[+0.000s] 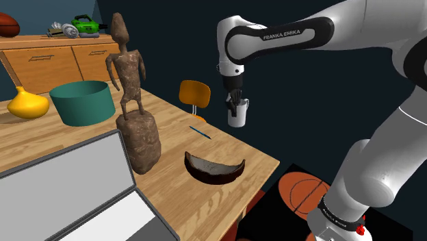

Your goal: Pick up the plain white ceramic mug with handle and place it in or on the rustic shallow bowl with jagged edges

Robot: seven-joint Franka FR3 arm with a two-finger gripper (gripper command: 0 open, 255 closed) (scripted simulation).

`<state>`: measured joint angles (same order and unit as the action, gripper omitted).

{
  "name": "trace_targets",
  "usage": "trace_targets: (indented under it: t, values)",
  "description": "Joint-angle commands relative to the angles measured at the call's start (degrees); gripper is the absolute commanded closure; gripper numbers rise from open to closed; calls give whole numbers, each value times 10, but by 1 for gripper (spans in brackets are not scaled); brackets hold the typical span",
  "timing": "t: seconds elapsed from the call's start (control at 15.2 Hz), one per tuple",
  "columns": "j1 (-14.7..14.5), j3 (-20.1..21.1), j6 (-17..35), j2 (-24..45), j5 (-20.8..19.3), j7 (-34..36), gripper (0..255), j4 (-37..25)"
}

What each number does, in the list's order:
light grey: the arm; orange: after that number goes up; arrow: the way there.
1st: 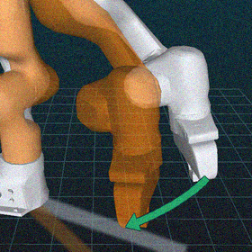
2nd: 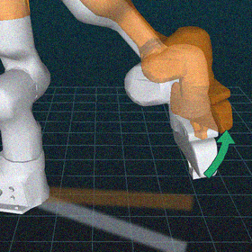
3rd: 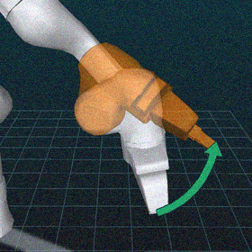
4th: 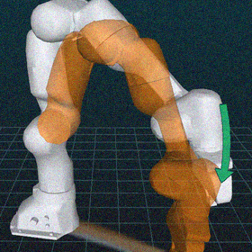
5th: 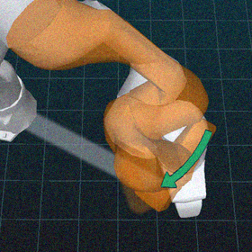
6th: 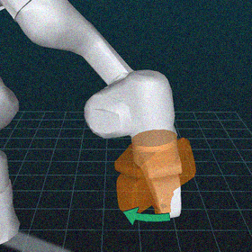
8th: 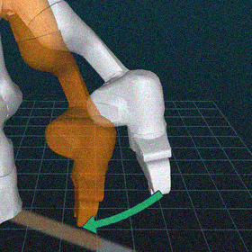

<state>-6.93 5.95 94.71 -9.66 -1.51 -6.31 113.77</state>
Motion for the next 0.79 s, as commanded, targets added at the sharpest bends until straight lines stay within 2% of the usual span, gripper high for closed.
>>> trace_targets:
  t: [0.0,0.73]
  values:
    - [-13,17,-6,2,7,29,255,-6]
    - [-79,102,-35,41,36,177,255,-74]
